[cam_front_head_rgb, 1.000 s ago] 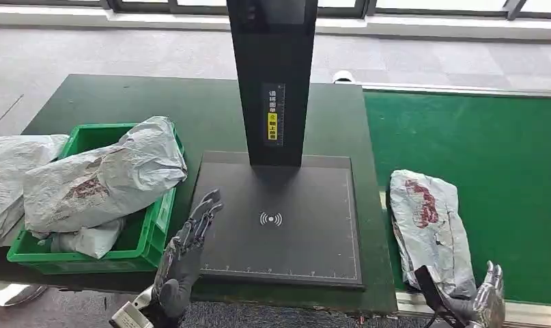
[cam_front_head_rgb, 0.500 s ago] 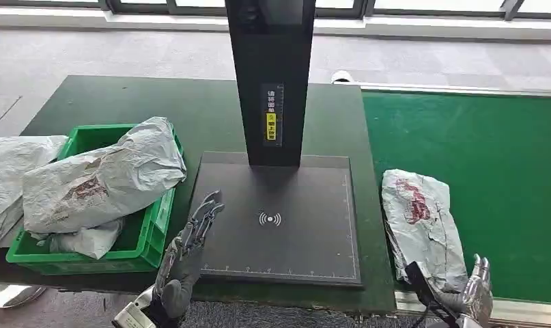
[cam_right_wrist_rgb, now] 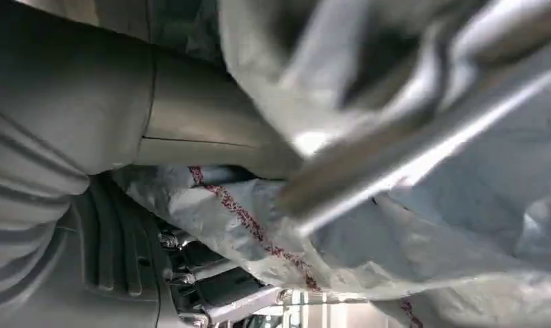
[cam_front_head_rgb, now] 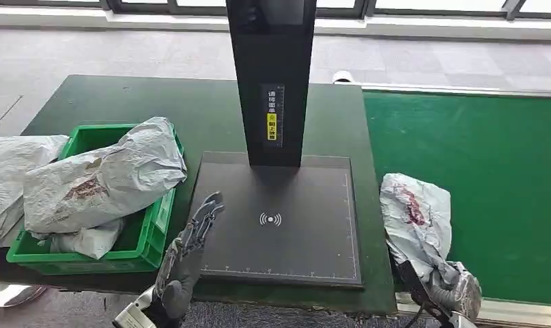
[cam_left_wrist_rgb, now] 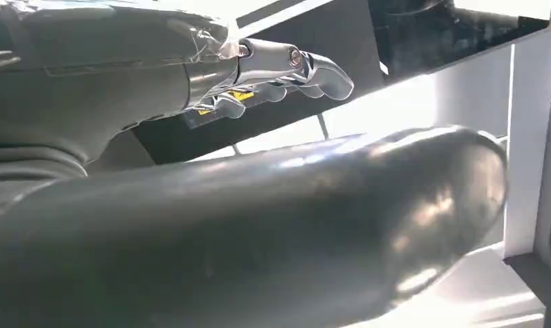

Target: Moved the parcel from conveyor to table for the left to box.

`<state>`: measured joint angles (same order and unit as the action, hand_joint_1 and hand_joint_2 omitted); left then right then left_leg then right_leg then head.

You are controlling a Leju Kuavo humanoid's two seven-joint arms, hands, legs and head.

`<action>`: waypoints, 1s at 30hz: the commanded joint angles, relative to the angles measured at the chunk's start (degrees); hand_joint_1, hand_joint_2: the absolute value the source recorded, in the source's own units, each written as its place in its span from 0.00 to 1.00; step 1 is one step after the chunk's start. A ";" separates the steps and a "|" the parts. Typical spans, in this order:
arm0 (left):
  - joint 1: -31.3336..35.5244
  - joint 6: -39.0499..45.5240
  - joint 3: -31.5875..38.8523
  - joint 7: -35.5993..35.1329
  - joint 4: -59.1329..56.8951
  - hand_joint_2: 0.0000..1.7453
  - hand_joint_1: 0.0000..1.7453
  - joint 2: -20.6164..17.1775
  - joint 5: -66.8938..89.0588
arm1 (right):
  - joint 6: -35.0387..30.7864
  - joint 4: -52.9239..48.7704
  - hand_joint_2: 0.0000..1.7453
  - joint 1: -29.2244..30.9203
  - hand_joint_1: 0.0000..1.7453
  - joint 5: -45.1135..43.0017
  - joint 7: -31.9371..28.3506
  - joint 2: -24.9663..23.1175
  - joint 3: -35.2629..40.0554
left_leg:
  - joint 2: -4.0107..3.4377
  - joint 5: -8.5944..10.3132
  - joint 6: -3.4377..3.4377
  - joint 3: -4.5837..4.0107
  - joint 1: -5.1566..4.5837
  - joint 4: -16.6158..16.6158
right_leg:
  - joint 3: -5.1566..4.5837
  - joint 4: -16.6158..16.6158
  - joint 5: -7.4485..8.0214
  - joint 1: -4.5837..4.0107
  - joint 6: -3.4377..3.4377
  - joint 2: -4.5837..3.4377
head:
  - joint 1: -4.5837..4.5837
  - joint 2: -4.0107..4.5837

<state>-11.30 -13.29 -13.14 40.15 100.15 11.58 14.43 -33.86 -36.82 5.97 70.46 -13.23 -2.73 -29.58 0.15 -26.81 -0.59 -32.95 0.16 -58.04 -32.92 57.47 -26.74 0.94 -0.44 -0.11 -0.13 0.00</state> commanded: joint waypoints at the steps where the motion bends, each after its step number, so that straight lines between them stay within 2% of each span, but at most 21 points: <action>1: 0.16 0.57 -0.44 -0.15 -1.65 0.00 0.00 -1.06 0.13 | 0.71 -12.62 1.00 -5.39 1.00 -3.36 -1.56 -2.89 4.52 | -0.01 -0.01 -0.03 0.02 0.00 0.05 | -0.01 -0.02 -0.02 -0.01 0.05 0.00 | 0.00 0.02; 6: 0.02 0.59 0.65 -0.15 -1.27 0.00 0.00 -0.75 -0.14 | 1.39 -17.64 1.00 -7.79 1.00 -5.36 -2.93 -3.66 4.99 | -0.02 -0.01 -0.03 0.01 0.03 0.10 | 0.00 -0.07 -0.03 -0.04 0.07 0.00 | 0.00 0.00; 8: -0.51 1.67 0.41 -0.15 -0.27 0.00 0.00 -0.85 0.48 | -2.17 -25.70 1.00 -10.10 1.00 -15.37 -11.80 -5.62 4.32 | -0.03 -0.01 -0.02 0.00 0.01 0.09 | -0.02 -0.05 -0.04 -0.02 0.09 -0.01 | 0.00 0.02; 9: -0.71 2.13 0.10 -0.15 -0.02 0.00 0.00 -1.04 0.43 | -3.10 -30.36 1.00 -11.63 1.00 -18.72 -14.15 -6.61 3.90 | -0.02 -0.03 -0.02 -0.10 -0.01 0.02 | -0.12 0.04 -0.07 0.00 0.07 0.00 | 0.00 0.02; 13: -0.26 3.50 -0.64 -0.15 -0.05 0.00 0.00 -1.57 -0.46 | 0.80 -49.48 1.00 -18.10 1.00 -36.43 -26.77 -10.18 4.83 | 0.07 -0.06 -0.02 -0.19 -0.01 -0.02 | -0.19 0.08 -0.11 0.01 0.08 0.11 | 0.00 0.00; 15: 0.03 3.69 -0.48 -0.15 -0.13 0.00 0.00 -1.53 -0.72 | -5.52 -57.59 1.00 -21.77 1.00 -42.10 -26.77 -9.05 11.18 | 0.12 -0.05 -0.01 -0.18 -0.07 0.01 | -0.19 0.11 -0.12 0.07 0.07 0.15 | 0.00 0.02; 18: -0.37 3.81 0.31 -0.15 0.35 0.00 0.00 -0.93 -0.27 | -6.14 -65.95 1.00 -22.89 1.00 -42.76 -26.77 -10.25 14.11 | -0.03 -0.09 -0.02 -0.17 -0.08 -0.01 | -0.24 0.15 -0.14 0.08 0.08 0.01 | 0.00 0.00; 21: -0.62 4.33 0.32 -0.15 1.51 0.00 0.00 -0.76 -0.08 | -6.14 -75.63 1.00 -22.15 1.00 -35.58 -26.77 -14.30 15.16 | -0.21 -0.14 -0.04 -0.19 -0.03 -0.04 | -0.27 0.16 -0.12 0.02 0.10 -0.16 | 0.00 0.00; 24: -0.86 4.68 0.41 -0.15 1.82 0.00 0.00 -0.64 0.05 | -6.14 -75.44 1.00 -22.21 1.00 -35.09 -26.77 -14.15 16.74 | -0.12 -0.15 -0.12 -0.45 -0.01 0.00 | -0.19 0.10 -0.12 0.01 0.10 -0.11 | 0.00 0.00; 29: -1.90 5.87 0.85 -0.15 2.98 0.00 0.00 -0.02 0.60 | -6.14 -73.03 1.00 -20.92 1.00 -31.06 -26.77 -13.10 20.65 | -0.10 -0.14 -0.08 0.02 0.01 0.06 | -0.03 0.01 -0.15 -0.01 0.09 -0.08 | 0.00 0.00; 30: -2.54 6.14 0.91 -0.15 3.67 0.00 0.00 0.17 0.80 | -6.14 -69.79 1.00 -19.97 1.00 -32.76 -26.77 -10.40 22.02 | -0.18 -0.15 -0.08 0.05 0.04 0.09 | 0.01 -0.06 -0.11 -0.05 0.11 -0.16 | 0.00 0.00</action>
<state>-12.51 -8.37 -13.09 40.17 102.97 11.58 14.49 -40.13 -107.23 -15.54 37.13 -40.30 -15.23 -15.19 0.21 -26.93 -0.67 -32.99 0.16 -58.02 -32.92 57.50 -26.90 0.93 -0.39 -0.06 -0.13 0.00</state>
